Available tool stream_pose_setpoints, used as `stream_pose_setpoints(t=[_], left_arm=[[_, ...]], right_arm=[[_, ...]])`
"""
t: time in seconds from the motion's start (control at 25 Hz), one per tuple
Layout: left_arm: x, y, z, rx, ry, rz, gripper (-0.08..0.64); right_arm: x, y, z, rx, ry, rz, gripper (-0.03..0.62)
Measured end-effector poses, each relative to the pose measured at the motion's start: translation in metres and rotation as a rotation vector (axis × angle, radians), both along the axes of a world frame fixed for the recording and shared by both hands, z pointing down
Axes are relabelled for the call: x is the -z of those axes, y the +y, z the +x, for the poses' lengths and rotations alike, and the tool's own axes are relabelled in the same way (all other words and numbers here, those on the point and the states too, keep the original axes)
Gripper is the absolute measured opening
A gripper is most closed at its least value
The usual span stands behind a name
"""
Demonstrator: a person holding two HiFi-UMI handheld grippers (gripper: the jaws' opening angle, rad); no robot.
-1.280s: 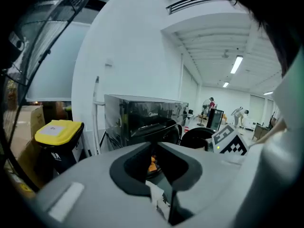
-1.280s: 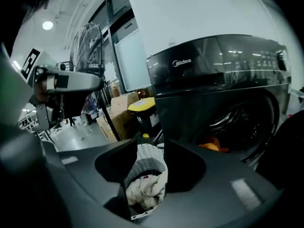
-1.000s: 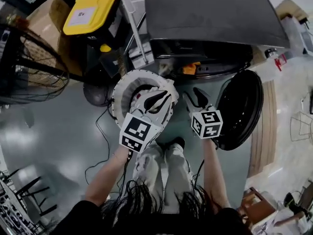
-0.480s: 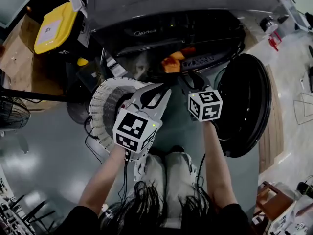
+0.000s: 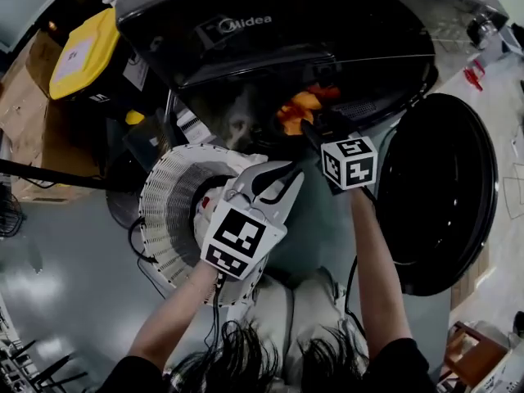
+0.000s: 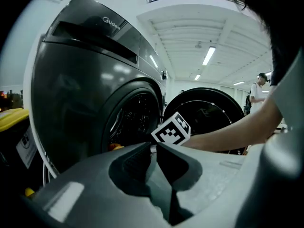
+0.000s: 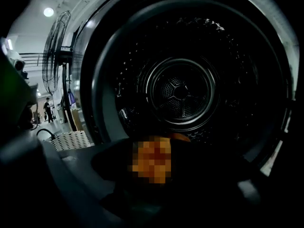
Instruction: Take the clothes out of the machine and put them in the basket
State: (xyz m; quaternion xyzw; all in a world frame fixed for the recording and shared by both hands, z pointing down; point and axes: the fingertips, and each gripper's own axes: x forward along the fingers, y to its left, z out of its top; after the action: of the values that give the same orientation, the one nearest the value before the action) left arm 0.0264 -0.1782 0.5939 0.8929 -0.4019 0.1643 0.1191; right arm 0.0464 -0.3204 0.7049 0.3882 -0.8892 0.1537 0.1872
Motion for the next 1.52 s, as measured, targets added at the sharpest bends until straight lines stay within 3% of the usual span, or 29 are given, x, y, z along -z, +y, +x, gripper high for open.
stream_pose_setpoints(t=[0.24, 0.52, 0.88, 1.08, 1.24, 1.28, 1.36, 1.4, 1.44, 1.52], left_arm=[[-0.019, -0.008, 0.006, -0.04, -0.011, 0.03, 0.038], [-0.036, -0.016, 0.004, -0.059, -0.03, 0.057, 0.038], [-0.05, -0.024, 0.006, -0.065, -0.035, 0.088, 0.038], [-0.052, -0.015, 0.0, -0.077, -0.029, 0.108, 0.038], [-0.058, -0.015, -0.01, -0.078, -0.053, 0.129, 0.038], [-0.062, -0.017, -0.014, -0.073, -0.058, 0.128, 0.038], [-0.067, -0.019, -0.022, -0.058, -0.055, 0.125, 0.038], [-0.068, -0.02, -0.025, -0.049, -0.049, 0.125, 0.038], [-0.069, -0.021, -0.028, -0.042, -0.044, 0.126, 0.038], [-0.068, -0.022, -0.029, -0.036, -0.043, 0.131, 0.038]], right_arm=[[-0.026, -0.047, -0.013, 0.022, 0.044, 0.022, 0.328], [-0.071, -0.087, -0.026, 0.086, 0.194, 0.005, 0.456], [-0.101, -0.115, -0.038, 0.142, 0.281, -0.034, 0.477], [-0.117, -0.128, -0.045, 0.113, 0.355, -0.069, 0.467], [-0.124, -0.134, -0.051, 0.141, 0.425, -0.04, 0.491], [-0.126, -0.135, -0.052, 0.154, 0.443, -0.028, 0.477], [-0.13, -0.137, -0.055, 0.183, 0.479, -0.003, 0.368], [-0.131, -0.138, -0.057, 0.198, 0.497, 0.01, 0.233], [-0.133, -0.138, -0.058, 0.211, 0.515, 0.023, 0.156], [-0.135, -0.139, -0.06, 0.229, 0.544, 0.048, 0.126]])
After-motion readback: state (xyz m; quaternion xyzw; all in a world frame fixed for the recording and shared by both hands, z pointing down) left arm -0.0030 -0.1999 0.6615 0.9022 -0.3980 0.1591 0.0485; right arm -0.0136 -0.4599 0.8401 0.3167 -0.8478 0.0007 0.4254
